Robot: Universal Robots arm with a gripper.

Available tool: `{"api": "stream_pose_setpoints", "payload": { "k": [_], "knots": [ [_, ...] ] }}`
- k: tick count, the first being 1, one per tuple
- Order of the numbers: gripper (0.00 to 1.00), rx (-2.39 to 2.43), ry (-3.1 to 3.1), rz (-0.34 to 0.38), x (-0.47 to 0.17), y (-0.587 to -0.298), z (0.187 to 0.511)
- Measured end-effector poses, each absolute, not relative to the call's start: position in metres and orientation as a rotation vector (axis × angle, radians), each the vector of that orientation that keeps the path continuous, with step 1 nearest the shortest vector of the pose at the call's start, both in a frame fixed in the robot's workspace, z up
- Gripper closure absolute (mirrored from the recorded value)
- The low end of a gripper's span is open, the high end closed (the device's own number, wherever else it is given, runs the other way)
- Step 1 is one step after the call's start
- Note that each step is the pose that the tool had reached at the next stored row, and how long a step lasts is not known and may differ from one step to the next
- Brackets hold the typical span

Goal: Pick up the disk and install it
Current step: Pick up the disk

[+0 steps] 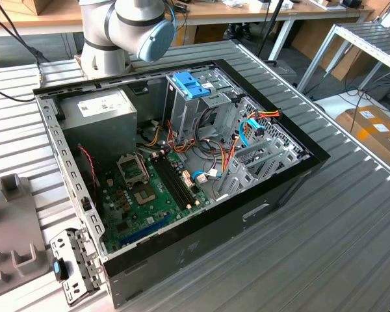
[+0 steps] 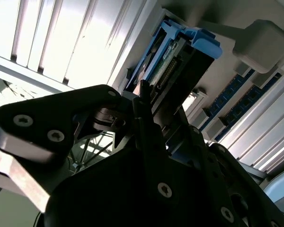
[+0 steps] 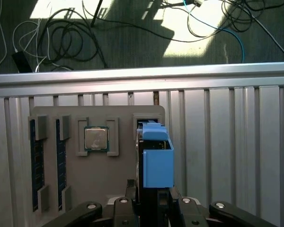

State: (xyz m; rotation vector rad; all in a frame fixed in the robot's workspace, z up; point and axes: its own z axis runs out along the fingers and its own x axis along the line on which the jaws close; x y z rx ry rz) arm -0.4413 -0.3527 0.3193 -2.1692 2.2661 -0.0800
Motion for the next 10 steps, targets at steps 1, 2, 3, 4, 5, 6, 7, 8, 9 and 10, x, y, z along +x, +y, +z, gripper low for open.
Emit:
{"api": "stream_pose_setpoints", "payload": {
  "k": [1, 2, 3, 4, 5, 6, 7, 8, 9, 10],
  "knots": [
    [0.65, -2.169, 2.266, -0.080, -0.441, -0.353, 0.320],
    [0.65, -2.169, 2.266, -0.081, -0.441, -0.353, 0.321],
    [0.65, -2.169, 2.266, -0.081, -0.441, -0.353, 0.323],
    [0.65, -2.169, 2.266, -0.081, -0.441, -0.353, 0.324],
    [0.65, -2.170, 2.266, -0.081, -0.441, -0.353, 0.325],
    [0.65, -2.170, 2.267, -0.082, -0.441, -0.353, 0.326],
    [0.65, -2.170, 2.267, -0.082, -0.441, -0.353, 0.327],
    [0.65, -2.170, 2.267, -0.082, -0.441, -0.353, 0.328],
    [0.65, -2.170, 2.267, -0.082, -0.441, -0.353, 0.329],
    [0.65, -2.170, 2.267, -0.083, -0.441, -0.353, 0.330]
  ]
}}
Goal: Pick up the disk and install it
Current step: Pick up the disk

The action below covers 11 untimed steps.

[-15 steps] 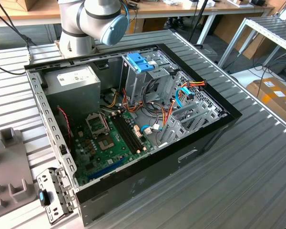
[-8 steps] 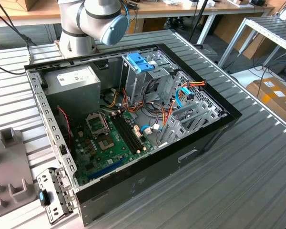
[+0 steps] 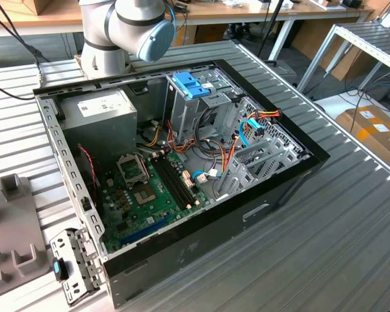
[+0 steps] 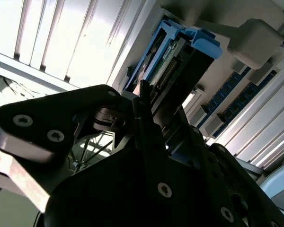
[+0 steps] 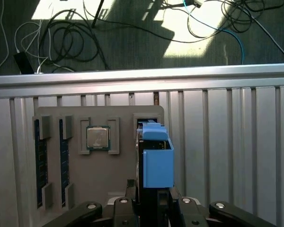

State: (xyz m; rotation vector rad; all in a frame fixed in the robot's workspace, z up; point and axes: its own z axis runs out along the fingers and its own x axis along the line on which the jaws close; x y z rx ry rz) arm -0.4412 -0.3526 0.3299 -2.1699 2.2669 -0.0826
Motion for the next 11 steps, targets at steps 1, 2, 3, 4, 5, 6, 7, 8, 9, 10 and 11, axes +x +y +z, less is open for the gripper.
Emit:
{"api": "stream_pose_setpoints", "payload": {
  "k": [1, 2, 3, 4, 5, 6, 7, 8, 9, 10, 11],
  "knots": [
    [0.65, -2.170, 2.267, -0.083, -0.4412, -0.3526, 0.3307],
    [0.65, -2.170, 2.267, -0.083, -0.4412, -0.3526, 0.3321],
    [0.65, -2.170, 2.267, -0.083, -0.4413, -0.3526, 0.3331],
    [0.65, -2.170, 2.267, -0.083, -0.4413, -0.3526, 0.3348],
    [0.65, -2.170, 2.267, -0.083, -0.4413, -0.3526, 0.3364],
    [0.65, -2.170, 2.267, -0.084, -0.4413, -0.3526, 0.3365],
    [0.65, -2.170, 2.267, -0.084, -0.4412, -0.3526, 0.3365],
    [0.65, -2.170, 2.267, -0.084, -0.4413, -0.3526, 0.3369],
    [0.65, -2.170, 2.267, -0.084, -0.4413, -0.3526, 0.3370],
    [0.65, -2.170, 2.267, -0.084, -0.4413, -0.3526, 0.3371],
    [0.65, -2.170, 2.267, -0.084, -0.4413, -0.3526, 0.3372]
  ]
}}
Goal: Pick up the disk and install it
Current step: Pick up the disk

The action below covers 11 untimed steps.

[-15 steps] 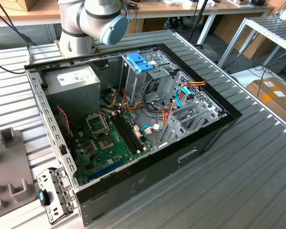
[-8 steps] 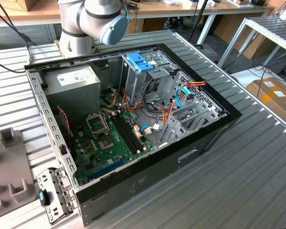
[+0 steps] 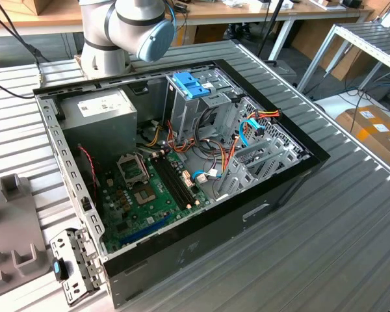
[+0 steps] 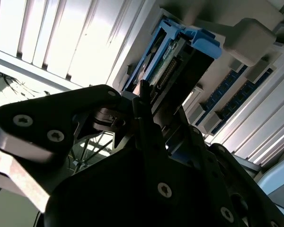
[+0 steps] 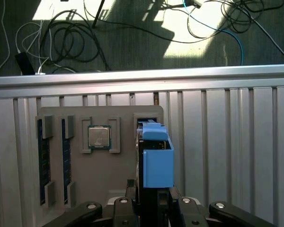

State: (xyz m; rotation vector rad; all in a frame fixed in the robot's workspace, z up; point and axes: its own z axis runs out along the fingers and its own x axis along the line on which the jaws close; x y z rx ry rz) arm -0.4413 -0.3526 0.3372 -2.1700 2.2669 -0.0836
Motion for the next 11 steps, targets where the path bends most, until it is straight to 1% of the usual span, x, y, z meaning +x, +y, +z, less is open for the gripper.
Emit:
{"api": "stream_pose_setpoints", "payload": {
  "k": [11],
  "knots": [
    [0.65, -2.170, 2.267, -0.084, -0.4413, -0.3526, 0.3413]
  ]
}}
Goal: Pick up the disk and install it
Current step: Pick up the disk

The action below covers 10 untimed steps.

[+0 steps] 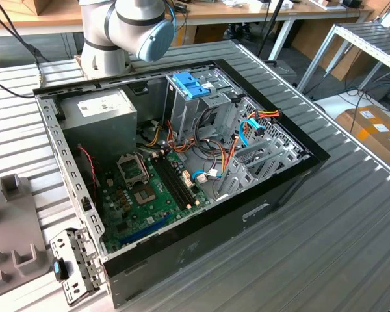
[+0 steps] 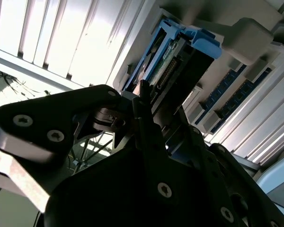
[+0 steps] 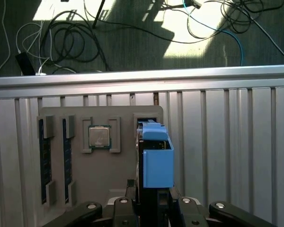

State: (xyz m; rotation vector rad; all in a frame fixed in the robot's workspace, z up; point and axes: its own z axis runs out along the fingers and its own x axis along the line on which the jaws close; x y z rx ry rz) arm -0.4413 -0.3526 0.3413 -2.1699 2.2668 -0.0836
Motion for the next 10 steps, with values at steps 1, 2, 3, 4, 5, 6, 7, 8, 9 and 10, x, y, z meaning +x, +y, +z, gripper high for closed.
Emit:
{"api": "stream_pose_setpoints", "payload": {
  "k": [1, 2, 3, 4, 5, 6, 7, 8, 9, 10],
  "knots": [
    [0.65, -2.170, 2.267, -0.084, -0.4412, -0.3526, 0.3412],
    [0.65, -2.170, 2.267, -0.084, -0.4413, -0.3526, 0.3416],
    [0.65, -2.170, 2.267, -0.084, -0.4412, -0.3526, 0.3417],
    [0.65, -2.170, 2.267, -0.084, -0.4413, -0.3526, 0.3419],
    [0.65, -2.170, 2.267, -0.084, -0.4413, -0.3526, 0.3421],
    [0.65, -2.170, 2.267, -0.084, -0.4413, -0.3526, 0.3422],
    [0.65, -2.170, 2.267, -0.084, -0.4413, -0.3526, 0.3423],
    [0.65, -2.170, 2.267, -0.084, -0.4412, -0.3526, 0.3424],
    [0.65, -2.170, 2.267, -0.084, -0.4412, -0.3526, 0.3424],
    [0.65, -2.170, 2.267, -0.084, -0.4412, -0.3526, 0.3425]
  ]
}}
